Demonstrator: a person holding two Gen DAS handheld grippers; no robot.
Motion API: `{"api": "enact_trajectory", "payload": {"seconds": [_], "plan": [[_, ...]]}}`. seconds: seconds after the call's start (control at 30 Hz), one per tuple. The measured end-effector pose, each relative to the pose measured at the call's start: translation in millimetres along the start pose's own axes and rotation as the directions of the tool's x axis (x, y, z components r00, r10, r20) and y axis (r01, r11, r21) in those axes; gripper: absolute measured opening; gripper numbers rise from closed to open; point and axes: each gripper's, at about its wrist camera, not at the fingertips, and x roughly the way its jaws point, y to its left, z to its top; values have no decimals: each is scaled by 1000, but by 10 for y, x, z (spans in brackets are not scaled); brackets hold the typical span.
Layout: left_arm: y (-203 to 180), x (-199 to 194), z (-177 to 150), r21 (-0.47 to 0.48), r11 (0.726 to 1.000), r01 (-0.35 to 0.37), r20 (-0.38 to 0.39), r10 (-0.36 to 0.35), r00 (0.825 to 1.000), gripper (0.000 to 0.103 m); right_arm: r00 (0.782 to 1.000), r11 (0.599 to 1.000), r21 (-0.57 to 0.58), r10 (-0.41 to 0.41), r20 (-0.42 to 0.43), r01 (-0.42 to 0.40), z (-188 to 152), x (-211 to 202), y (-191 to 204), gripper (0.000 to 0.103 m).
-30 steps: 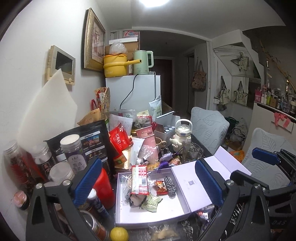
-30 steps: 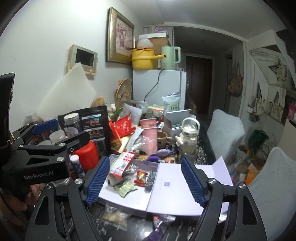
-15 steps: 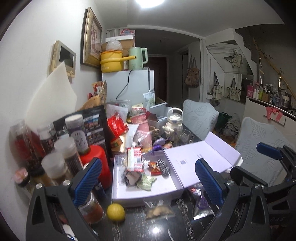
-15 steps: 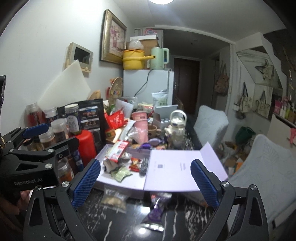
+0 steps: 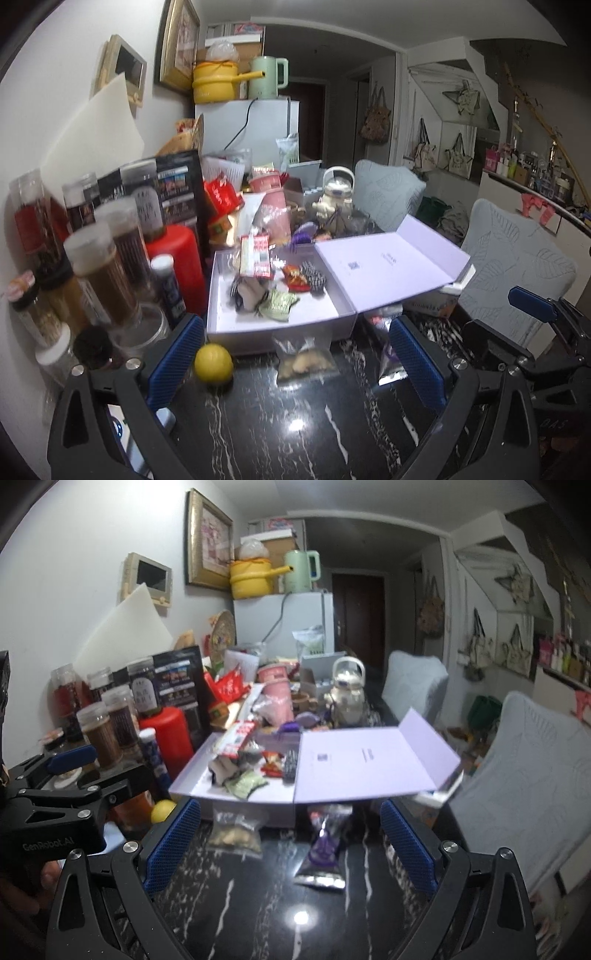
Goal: Organize soft objects
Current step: 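Withdraw both grippers from the box back toward the table edge, then grasp the clear snack bag with left gripper while right gripper grasps the silver GOLKH packet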
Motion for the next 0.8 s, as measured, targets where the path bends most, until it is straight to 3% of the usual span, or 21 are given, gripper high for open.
{"api": "enact_trajectory", "payload": {"seconds": [0.37,0.53,0.67,0.8], "plan": [[16,438,-335,-31,999,27,-140,-31,990,102,987,997,82,18,-157,-5,-441,394,-236,99],[92,667,-479,-121,990,67,-200,-90,976,102,980,992,123,21,-200,4,-570,563,-310,99],[115,872,-555,-138,989,48,-241,-81,967,102,971,990,139,30,-239,4,-646,743,-364,99],[151,1085,-605,-151,987,46,-276,-87,957,102,947,990,141,30,-319,16,-726,1029,-431,98]]}}
